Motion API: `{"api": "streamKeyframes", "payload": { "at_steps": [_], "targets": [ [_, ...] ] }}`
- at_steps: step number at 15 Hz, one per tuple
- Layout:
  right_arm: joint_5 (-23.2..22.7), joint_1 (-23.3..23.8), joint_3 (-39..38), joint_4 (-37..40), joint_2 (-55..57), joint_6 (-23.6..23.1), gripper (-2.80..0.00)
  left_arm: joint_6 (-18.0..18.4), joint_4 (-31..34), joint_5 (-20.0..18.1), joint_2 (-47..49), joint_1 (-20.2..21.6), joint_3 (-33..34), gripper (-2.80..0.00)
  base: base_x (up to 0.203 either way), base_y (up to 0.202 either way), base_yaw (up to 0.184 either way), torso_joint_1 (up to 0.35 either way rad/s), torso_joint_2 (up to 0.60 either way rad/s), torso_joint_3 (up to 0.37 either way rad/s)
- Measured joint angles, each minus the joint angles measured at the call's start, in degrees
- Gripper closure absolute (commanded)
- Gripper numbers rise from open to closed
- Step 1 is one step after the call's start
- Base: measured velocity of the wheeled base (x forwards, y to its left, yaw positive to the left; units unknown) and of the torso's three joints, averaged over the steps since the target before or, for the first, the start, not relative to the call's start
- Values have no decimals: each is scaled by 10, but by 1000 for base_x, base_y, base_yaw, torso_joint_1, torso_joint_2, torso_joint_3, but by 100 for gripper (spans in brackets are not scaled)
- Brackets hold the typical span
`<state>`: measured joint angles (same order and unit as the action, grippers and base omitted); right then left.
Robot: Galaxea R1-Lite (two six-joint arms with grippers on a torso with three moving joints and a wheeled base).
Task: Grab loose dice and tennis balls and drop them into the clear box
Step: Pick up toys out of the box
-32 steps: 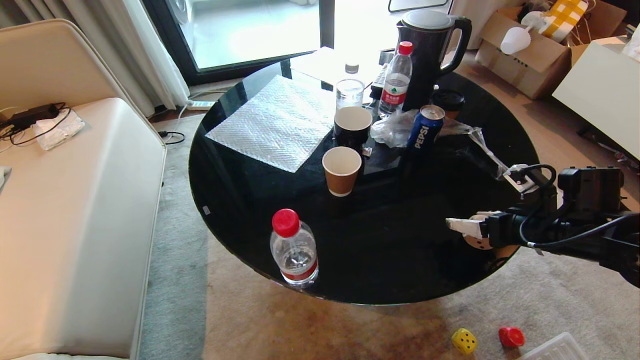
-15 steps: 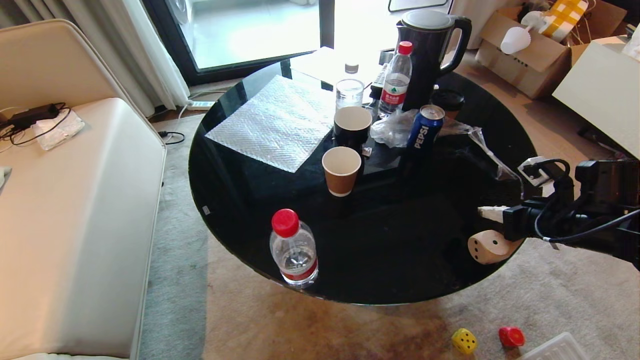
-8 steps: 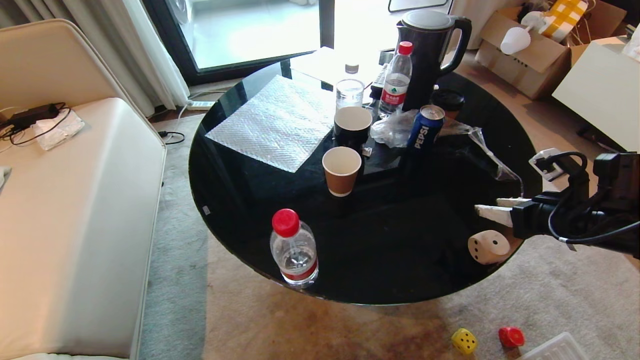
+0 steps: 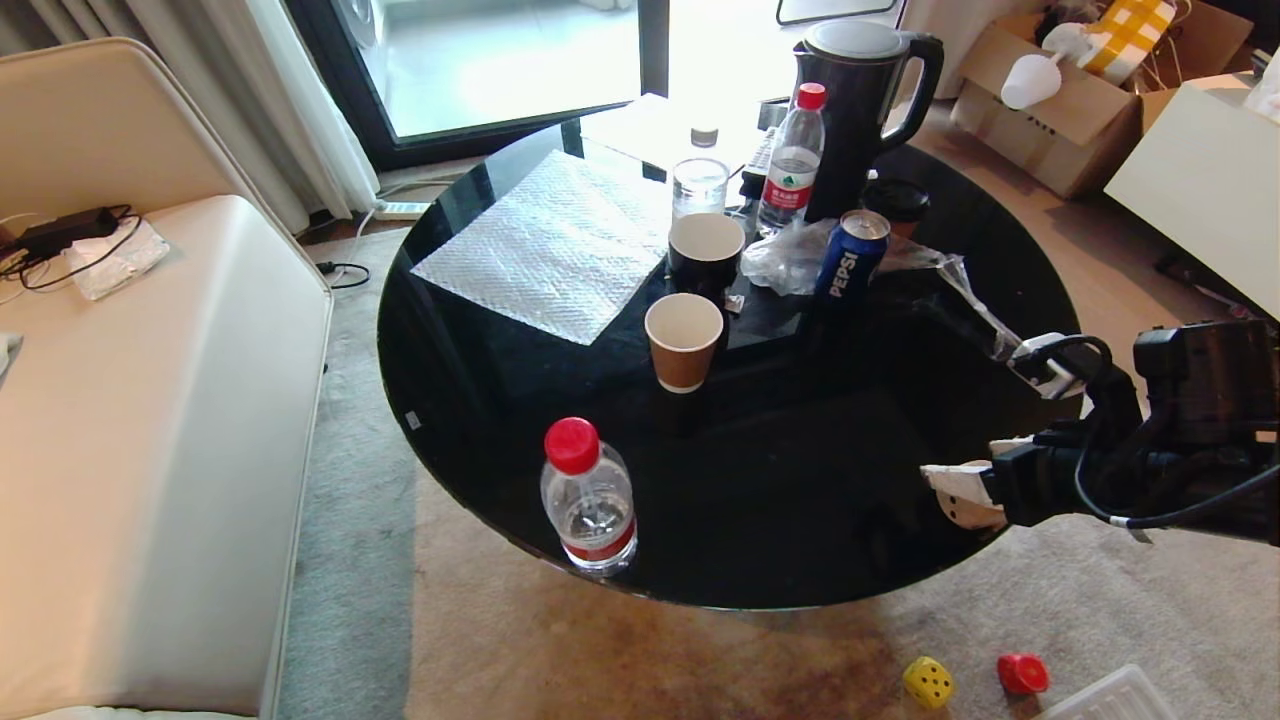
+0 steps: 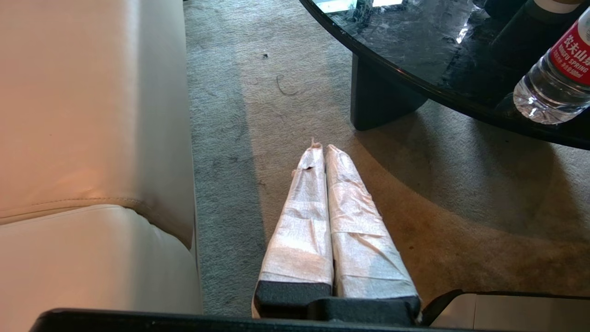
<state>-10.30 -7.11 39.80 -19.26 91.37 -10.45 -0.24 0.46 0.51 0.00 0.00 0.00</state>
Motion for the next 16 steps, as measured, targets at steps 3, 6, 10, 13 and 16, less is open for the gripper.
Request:
{"api": "streamKeyframes", "payload": {
  "at_steps": [3, 6, 10, 13, 16],
  "targets": [
    [38, -15, 0, 0, 6, 0, -280, 0, 0, 0, 0, 0, 0, 0, 0, 0, 0, 0, 0, 0],
    [98, -30, -2, 3, 13, 1, -280, 0, 0, 0, 0, 0, 0, 0, 0, 0, 0, 0, 0, 0],
    [133, -52, -21, 3, 12, 6, -280, 0, 0, 0, 0, 0, 0, 0, 0, 0, 0, 0, 0, 0],
    [134, -69, -20, 2, 23, 38, -280, 0, 0, 0, 0, 0, 0, 0, 0, 0, 0, 0, 0, 0],
    [134, -74, -5, 1, 36, 45, -280, 0, 0, 0, 0, 0, 0, 0, 0, 0, 0, 0, 0, 0]
  ]
}}
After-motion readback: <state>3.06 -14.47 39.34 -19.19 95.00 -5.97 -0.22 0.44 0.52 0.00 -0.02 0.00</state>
